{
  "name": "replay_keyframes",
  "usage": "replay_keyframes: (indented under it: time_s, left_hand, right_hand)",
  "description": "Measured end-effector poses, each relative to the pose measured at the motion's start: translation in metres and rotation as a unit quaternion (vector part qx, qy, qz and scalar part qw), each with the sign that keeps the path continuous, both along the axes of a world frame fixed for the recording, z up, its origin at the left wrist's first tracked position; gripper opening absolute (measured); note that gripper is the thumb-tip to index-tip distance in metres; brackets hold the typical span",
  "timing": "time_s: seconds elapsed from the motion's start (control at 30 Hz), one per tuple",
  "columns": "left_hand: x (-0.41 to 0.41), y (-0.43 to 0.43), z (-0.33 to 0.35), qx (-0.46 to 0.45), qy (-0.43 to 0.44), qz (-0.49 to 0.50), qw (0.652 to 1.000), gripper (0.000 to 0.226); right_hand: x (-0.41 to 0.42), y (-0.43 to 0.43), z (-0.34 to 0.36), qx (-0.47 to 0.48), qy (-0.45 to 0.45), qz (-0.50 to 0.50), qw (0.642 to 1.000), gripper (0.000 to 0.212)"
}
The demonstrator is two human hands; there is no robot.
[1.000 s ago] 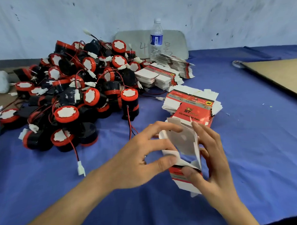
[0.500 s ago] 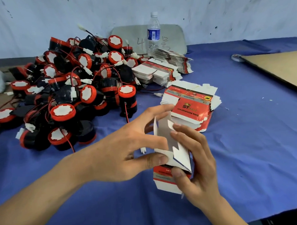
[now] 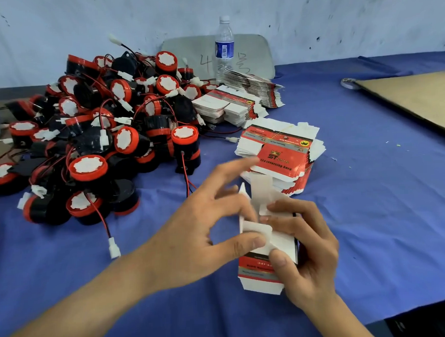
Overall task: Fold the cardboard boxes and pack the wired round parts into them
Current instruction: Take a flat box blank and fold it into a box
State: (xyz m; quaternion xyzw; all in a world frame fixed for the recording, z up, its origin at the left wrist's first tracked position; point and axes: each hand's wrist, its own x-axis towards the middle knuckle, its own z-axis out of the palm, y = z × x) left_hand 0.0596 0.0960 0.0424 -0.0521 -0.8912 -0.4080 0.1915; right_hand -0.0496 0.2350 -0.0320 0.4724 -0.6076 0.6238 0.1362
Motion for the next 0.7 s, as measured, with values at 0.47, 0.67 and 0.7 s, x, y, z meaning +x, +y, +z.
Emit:
replay_keyframes:
  time_s: [0.47,0.67,0.7]
  left_hand:
    - [-0.008,0.036,-0.023,0.243,-0.048,0.076,0.966,0.021]
    - [0.000,0.029,-0.029,0.024,-0.048,0.035,0.998,0.067]
    - [0.001,0.029,-0.031,0.010,-0.032,0.019,0.999,0.069]
  right_hand:
    - [0.011,-0.003,-0.005,-0.080,-0.036,0.062,0.994,0.043]
    - [0.007,-0.003,-0.002,-0.045,-0.020,0.029,0.998,0.053]
    - [0.008,-0.004,-0.002,-0.055,-0.025,0.040,0.997,0.054]
